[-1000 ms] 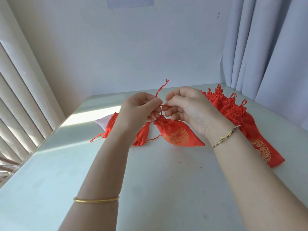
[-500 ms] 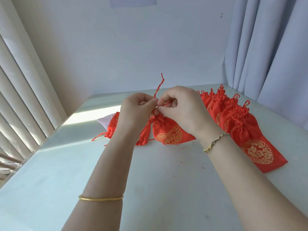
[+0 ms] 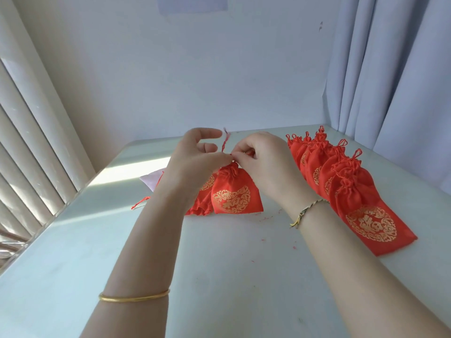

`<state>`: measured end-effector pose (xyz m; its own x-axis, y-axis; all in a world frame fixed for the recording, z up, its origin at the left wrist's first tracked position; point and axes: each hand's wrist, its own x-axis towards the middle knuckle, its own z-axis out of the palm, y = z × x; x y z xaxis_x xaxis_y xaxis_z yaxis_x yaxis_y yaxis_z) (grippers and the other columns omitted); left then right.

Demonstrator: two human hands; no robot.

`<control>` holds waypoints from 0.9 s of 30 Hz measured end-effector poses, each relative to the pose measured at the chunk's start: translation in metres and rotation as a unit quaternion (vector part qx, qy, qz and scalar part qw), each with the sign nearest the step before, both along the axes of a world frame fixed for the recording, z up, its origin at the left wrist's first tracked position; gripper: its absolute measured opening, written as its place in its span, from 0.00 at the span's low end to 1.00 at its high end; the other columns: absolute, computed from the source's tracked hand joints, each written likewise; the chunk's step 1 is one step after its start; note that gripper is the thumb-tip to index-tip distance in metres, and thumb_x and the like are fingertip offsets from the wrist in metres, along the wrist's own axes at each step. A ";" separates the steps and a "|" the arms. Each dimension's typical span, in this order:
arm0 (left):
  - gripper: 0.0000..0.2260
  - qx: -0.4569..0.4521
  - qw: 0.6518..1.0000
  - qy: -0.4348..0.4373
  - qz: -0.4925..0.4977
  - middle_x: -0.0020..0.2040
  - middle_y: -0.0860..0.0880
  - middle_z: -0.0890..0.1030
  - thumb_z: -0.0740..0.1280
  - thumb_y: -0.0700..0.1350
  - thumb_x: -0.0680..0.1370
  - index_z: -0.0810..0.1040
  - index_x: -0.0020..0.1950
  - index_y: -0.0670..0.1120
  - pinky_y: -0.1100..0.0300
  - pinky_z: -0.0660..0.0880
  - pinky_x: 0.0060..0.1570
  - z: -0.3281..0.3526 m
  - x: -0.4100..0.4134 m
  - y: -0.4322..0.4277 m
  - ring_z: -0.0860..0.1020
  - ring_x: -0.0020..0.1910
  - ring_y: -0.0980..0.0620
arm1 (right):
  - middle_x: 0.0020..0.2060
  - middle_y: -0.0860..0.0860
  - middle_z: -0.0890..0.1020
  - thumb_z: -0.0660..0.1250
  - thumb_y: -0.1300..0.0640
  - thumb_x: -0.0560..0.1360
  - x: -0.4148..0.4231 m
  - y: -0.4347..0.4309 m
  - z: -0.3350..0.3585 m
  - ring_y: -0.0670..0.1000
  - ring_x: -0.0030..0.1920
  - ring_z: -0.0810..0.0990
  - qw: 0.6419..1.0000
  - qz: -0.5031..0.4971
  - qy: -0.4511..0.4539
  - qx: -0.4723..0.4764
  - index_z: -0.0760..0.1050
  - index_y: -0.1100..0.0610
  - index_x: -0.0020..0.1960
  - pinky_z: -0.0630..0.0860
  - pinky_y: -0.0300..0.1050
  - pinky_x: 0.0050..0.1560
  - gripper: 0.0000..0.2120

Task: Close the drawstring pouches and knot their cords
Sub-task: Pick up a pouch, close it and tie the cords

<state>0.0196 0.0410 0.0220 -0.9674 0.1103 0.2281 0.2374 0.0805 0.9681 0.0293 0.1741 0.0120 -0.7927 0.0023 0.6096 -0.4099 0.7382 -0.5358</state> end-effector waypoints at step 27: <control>0.04 -0.278 0.928 0.230 0.090 0.55 0.51 0.71 0.70 0.39 0.73 0.82 0.47 0.43 0.72 0.73 0.47 0.002 0.002 0.006 0.79 0.44 0.54 | 0.27 0.51 0.71 0.65 0.62 0.75 -0.001 0.000 0.001 0.45 0.24 0.67 0.715 0.177 -0.338 -0.585 0.73 0.60 0.35 0.67 0.33 0.22 0.10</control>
